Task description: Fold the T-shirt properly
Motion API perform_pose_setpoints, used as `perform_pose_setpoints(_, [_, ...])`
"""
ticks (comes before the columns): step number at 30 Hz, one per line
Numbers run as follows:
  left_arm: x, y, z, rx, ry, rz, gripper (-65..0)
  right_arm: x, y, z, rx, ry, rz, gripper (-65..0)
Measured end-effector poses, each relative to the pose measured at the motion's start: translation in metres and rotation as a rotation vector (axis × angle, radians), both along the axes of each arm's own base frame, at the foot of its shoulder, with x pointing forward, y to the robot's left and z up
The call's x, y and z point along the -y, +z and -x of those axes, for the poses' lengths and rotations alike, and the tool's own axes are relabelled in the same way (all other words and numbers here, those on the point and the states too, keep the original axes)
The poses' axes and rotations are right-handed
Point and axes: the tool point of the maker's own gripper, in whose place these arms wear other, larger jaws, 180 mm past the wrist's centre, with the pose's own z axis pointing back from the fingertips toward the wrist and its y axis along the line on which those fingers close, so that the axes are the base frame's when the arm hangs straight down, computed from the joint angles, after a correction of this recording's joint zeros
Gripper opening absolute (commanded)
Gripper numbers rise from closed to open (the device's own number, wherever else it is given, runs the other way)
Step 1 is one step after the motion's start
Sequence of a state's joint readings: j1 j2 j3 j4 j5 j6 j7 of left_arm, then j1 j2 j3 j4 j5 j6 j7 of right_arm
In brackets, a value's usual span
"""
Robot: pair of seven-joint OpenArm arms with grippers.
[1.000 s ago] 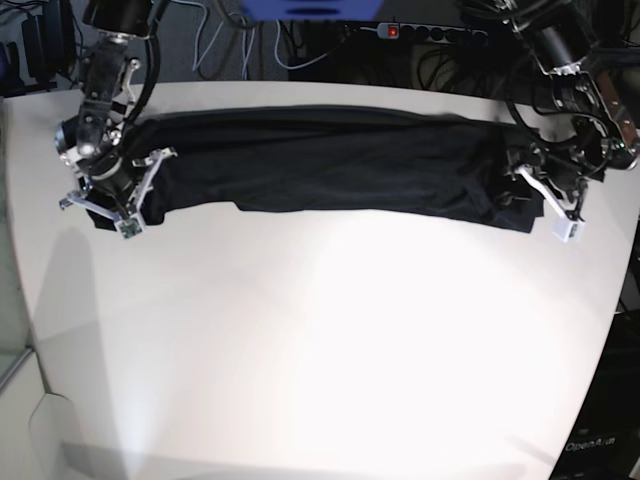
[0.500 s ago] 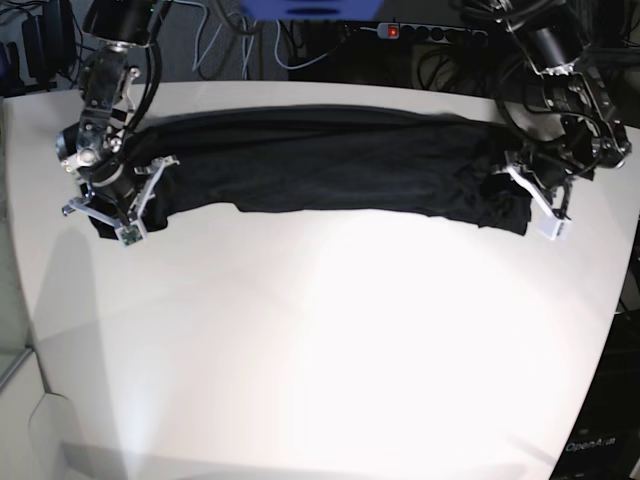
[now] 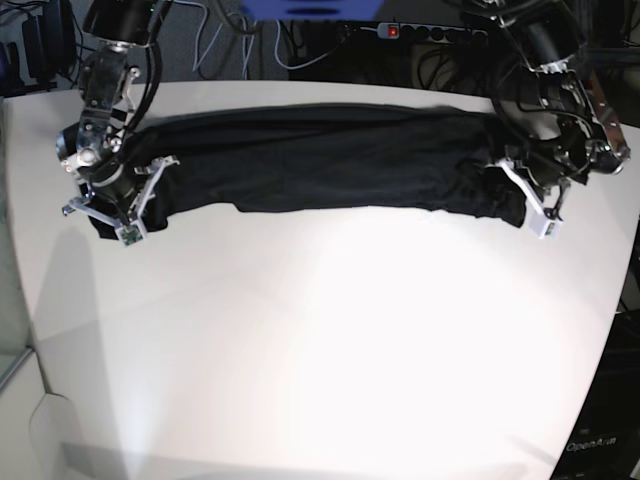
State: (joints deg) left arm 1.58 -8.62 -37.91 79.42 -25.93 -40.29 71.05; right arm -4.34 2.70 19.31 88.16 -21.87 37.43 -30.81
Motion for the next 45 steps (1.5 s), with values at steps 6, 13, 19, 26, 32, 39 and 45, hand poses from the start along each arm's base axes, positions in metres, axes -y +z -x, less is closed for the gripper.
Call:
perform_pose_setpoints(6, [-0.014, 0.003, 0.002, -0.017, 0.027, -0.032, -65.0, 0.000, -0.001, 0.001, -0.002, 0.000, 0.000, -52.9])
perform_pose_setpoints(13, [-0.002, 0.003, -0.002, -0.022, -0.029, -0.045, -65.0, 0.000, -0.001, 0.001, -0.003, 0.000, 0.000, -52.9])
perform_pose_setpoints(19, [0.024, 0.013, -0.004, -0.002, -0.118, -0.115, -65.0, 0.000, -0.001, 0.001, -0.002, 0.000, 0.000, -52.9])
perform_pose_setpoints(26, [0.053, 0.049, -0.027, 0.108, -0.246, -0.266, -65.0, 0.000, -0.001, 0.001, -0.004, -0.001, 0.001, -52.9])
perform_pose_setpoints(32, [0.083, 0.068, -0.035, 0.160, -0.316, -0.354, -65.0, 0.000, -0.001, 0.001, -0.004, -0.001, 0.001, -52.9])
perform_pose_setpoints(39, [0.127, 0.071, -0.037, 0.169, -0.420, -0.436, -65.0, 0.000, -0.001, 0.001, -0.002, 0.000, -0.001, -52.9])
perform_pose_setpoints(45, [0.153, 0.087, -0.047, 0.252, -0.472, -0.531, -65.0, 0.000, -0.001, 0.001, -0.003, 0.000, 0.000, -52.9])
